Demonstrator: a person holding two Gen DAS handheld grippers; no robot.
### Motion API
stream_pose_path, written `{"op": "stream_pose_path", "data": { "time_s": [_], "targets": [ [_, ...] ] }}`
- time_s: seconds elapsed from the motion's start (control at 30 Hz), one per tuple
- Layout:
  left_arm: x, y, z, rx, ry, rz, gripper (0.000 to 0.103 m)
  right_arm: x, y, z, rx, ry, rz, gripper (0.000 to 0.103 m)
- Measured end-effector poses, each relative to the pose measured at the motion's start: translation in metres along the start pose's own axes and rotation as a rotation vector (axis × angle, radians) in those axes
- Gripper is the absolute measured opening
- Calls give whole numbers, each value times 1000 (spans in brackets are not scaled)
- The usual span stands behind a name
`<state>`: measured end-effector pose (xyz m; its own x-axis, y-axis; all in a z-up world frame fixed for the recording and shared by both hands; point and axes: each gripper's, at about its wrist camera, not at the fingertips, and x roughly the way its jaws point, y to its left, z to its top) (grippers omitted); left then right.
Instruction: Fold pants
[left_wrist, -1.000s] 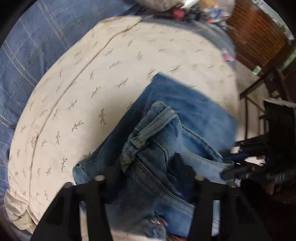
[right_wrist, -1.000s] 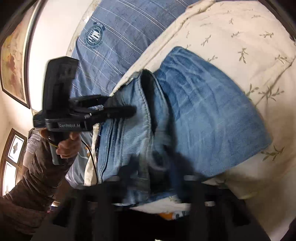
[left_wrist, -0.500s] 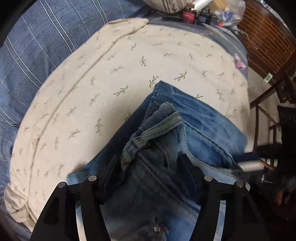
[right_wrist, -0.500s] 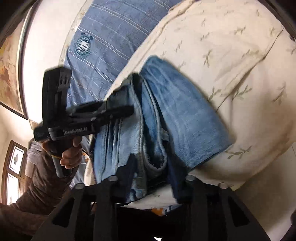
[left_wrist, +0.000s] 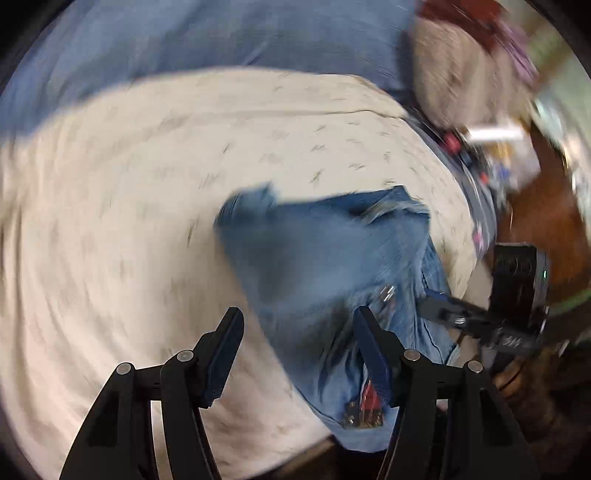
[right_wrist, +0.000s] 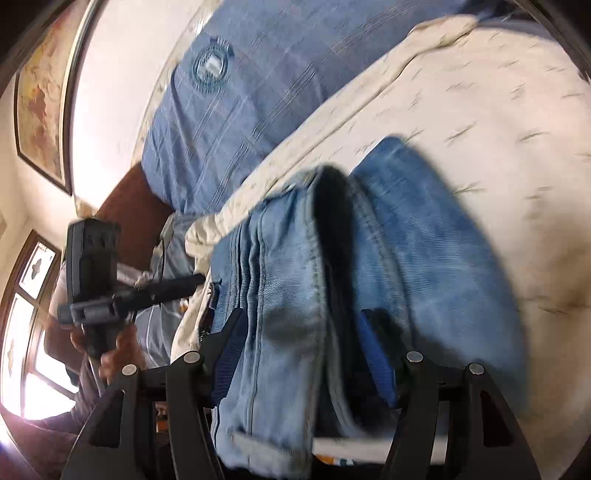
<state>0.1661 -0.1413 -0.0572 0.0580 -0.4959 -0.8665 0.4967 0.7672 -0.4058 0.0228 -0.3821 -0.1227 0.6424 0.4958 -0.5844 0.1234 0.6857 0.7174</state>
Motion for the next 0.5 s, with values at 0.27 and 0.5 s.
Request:
{"op": "stream_pose_path", "data": {
  "time_s": [0.27, 0.5],
  "targets": [
    [31, 5, -15, -143, -20, -36, 56, -7, 31, 9, -226, 4, -254, 15],
    [24, 10, -28, -139, -11, -28, 59, -19, 22, 7, -130, 0, -205, 36]
  ]
}}
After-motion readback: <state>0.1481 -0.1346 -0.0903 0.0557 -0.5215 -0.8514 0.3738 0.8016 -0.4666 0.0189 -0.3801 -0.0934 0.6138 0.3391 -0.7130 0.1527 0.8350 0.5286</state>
